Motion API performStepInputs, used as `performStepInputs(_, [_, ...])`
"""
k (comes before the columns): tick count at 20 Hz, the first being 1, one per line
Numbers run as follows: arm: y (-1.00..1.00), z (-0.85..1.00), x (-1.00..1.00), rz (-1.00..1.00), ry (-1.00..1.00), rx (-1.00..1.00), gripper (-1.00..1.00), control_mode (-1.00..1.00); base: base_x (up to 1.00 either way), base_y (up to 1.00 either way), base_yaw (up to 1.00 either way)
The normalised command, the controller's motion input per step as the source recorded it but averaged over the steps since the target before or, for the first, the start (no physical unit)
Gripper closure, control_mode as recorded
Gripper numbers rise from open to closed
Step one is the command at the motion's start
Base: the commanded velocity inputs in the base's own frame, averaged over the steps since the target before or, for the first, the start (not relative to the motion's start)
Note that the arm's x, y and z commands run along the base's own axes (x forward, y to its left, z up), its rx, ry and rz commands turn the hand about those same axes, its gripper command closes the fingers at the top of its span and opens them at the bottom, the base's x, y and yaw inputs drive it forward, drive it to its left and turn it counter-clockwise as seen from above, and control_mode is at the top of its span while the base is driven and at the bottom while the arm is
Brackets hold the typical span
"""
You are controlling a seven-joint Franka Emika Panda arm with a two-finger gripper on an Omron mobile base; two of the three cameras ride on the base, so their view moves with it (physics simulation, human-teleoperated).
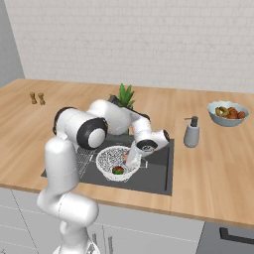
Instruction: Put the colander in the sink, put the mango, peach in the colander, and turn on the sink faucet and pour water over the colander.
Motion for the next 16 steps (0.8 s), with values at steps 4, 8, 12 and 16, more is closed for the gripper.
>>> performStepInputs(4, [0.18,-0.65,0.05,0.04,-0.04,0.0,1.0,-1.0,0.0,0.0,0.0])
performStepInputs(8, [0.31,-0.47,0.22,0.05,-0.01,0.0,1.0,-1.0,0.0,0.0,0.0])
performStepInputs(12, [0.26,-0.28,0.36,0.05,0.0,0.0,1.0,-1.0,0.0,0.0,0.0])
performStepInputs(16, [0.06,-0.3,0.34,0.06,0.0,0.0,1.0,-1.0,0.0,0.0,0.0])
